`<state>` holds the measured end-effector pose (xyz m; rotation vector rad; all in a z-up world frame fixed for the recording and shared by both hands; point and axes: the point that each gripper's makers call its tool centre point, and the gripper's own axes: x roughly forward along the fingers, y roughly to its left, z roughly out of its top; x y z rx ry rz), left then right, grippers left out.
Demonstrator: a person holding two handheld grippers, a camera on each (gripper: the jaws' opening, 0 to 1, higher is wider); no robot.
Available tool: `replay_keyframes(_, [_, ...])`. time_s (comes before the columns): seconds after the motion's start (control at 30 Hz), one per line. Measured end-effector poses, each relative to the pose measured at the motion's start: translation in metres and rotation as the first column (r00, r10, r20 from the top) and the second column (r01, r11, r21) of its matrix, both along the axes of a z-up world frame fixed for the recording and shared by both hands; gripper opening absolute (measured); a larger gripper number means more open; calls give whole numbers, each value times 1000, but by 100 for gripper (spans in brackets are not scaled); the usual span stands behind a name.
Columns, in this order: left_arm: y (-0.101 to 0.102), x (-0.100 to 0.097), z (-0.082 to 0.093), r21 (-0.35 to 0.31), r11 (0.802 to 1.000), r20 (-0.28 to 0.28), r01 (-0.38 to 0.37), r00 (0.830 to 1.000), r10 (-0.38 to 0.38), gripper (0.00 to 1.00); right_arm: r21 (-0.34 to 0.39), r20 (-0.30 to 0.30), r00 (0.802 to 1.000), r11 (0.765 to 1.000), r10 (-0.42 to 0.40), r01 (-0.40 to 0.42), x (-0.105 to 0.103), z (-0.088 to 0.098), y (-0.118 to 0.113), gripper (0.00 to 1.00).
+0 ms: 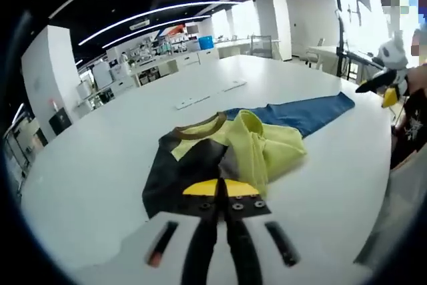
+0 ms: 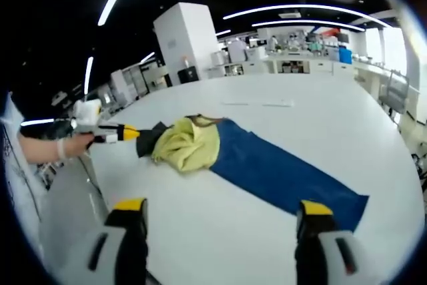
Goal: Fold the garment on the visible template until the final outline fits inside the template.
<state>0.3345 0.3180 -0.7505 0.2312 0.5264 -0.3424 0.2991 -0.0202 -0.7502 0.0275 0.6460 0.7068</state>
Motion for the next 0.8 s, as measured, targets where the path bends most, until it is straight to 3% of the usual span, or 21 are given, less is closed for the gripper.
replay_keyframes(0.2, [36, -8, 13, -19, 1000, 0, -20, 1000, 20, 0, 7, 36, 999, 1000, -12, 12, -5, 12, 21, 94])
replay_keyframes(0.47, [78, -3, 28, -33, 999, -2, -32, 999, 32, 0, 31, 32, 999, 999, -33, 32, -12, 11, 37, 93])
replay_keyframes(0.57, [103, 2, 34, -20, 999, 8, -47, 999, 47, 0, 54, 30, 999, 998, -42, 40, -16, 13, 42, 93])
replay_keyframes(0.67, [130, 5, 37, -64, 992, -10, -111, 994, 110, 0, 39, 26, 999, 999, -38, 37, -17, 12, 45, 93])
replay_keyframes(0.73, [152, 9, 37, -9, 994, 3, -112, 994, 112, 0, 36, 30, 999, 998, -44, 43, -16, 14, 44, 93])
replay_keyframes(0.8, [171, 12, 37, -23, 991, -9, -135, 991, 135, 0, 36, 32, 998, 998, -51, 49, -15, 19, 45, 93])
